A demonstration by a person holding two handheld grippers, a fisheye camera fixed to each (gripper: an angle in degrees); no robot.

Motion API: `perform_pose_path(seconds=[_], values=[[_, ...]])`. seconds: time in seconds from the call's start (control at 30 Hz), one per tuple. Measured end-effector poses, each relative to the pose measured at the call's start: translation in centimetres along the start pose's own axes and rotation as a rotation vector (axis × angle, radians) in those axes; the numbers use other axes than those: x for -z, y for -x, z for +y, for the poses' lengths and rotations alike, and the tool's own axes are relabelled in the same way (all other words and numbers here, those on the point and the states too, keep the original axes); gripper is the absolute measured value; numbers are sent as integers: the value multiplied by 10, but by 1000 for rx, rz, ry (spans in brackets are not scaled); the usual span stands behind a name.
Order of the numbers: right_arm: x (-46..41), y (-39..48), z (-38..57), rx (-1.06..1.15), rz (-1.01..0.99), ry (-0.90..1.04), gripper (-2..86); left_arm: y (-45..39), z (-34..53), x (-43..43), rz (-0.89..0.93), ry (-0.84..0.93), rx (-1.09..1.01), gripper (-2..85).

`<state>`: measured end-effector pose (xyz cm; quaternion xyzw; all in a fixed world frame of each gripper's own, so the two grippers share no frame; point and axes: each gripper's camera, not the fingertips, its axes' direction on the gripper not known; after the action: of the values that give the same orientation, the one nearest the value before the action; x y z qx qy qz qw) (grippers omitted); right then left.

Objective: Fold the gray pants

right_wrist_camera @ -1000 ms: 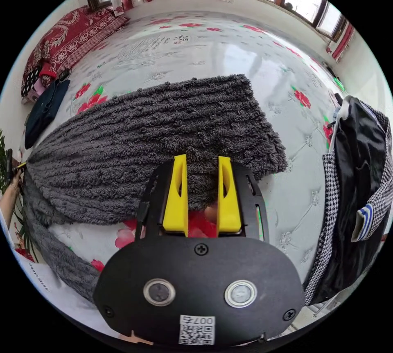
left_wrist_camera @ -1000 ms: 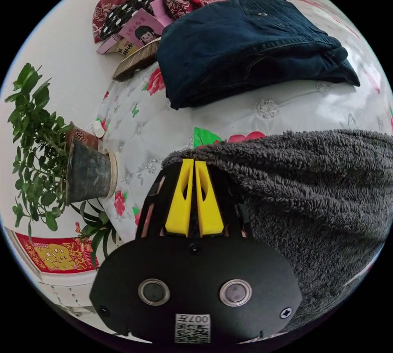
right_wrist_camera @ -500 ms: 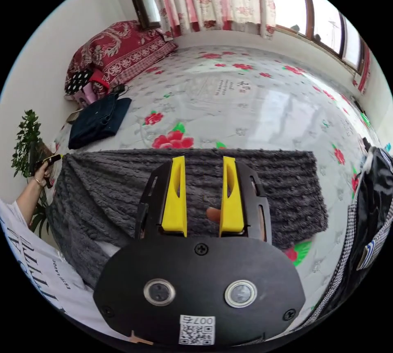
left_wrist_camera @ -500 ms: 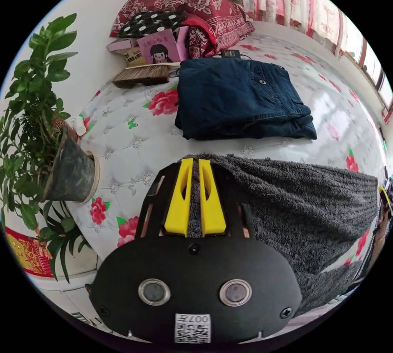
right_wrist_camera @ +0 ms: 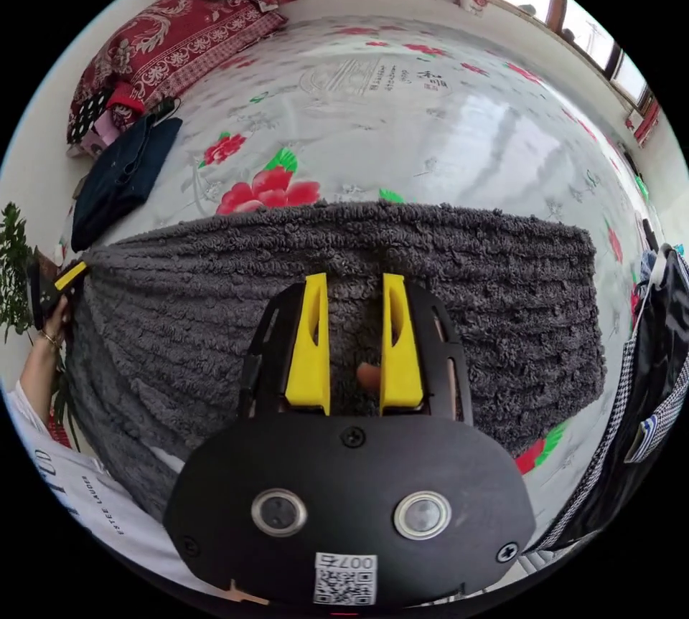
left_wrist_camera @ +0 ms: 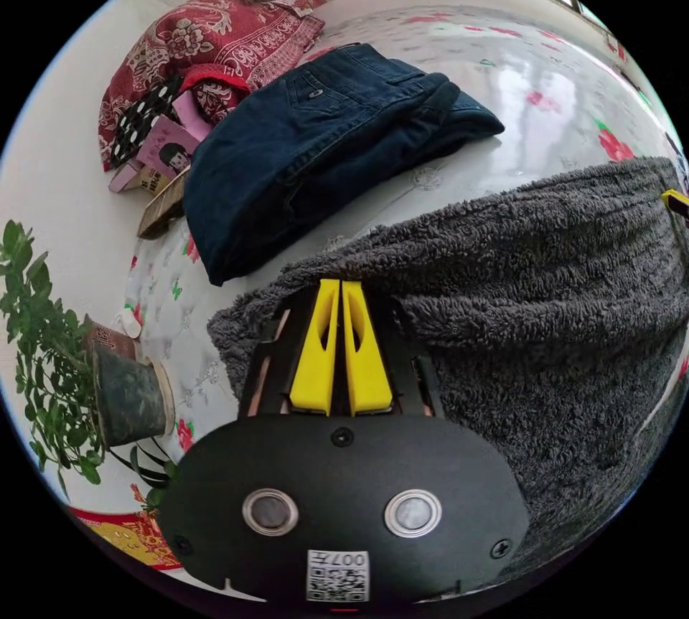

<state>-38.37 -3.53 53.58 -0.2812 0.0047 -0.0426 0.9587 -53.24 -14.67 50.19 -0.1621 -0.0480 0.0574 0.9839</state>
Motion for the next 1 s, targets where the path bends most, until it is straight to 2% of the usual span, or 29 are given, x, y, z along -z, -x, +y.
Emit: perform_pose_path(seconds=[0.1, 0.27, 0.33, 0.43, 0.53, 0.63, 0.73, 0.87, 1.0], values=[[-19, 1, -20, 40, 50, -33, 106, 7, -19, -9, 43, -28, 35, -10], [-36, -25, -43, -90, -85, 6, 93, 8, -27, -4, 57, 7, 39, -9], [-16, -26, -21, -80, -98, -78, 87, 15, -11, 14, 86, -12, 104, -9], [23, -36, 49, -50, -93, -172, 76, 15, 39, 60, 71, -71, 124, -6], [55, -72, 146, -99, -55, -185, 86, 8, 103, 98, -24, -66, 94, 0], [77, -126, 258, -268, 47, -125, 98, 13, 160, 116, -93, 17, 102, 11], [86, -181, 369, -503, 125, -37, 109, 29, 195, 116, -30, 130, 159, 38], [76, -240, 499, -804, 24, 1, 122, 43, 214, 115, 18, 237, 216, 74], [42, -267, 559, -932, -90, 16, 126, 54, 224, 119, 85, 259, 350, 78]])
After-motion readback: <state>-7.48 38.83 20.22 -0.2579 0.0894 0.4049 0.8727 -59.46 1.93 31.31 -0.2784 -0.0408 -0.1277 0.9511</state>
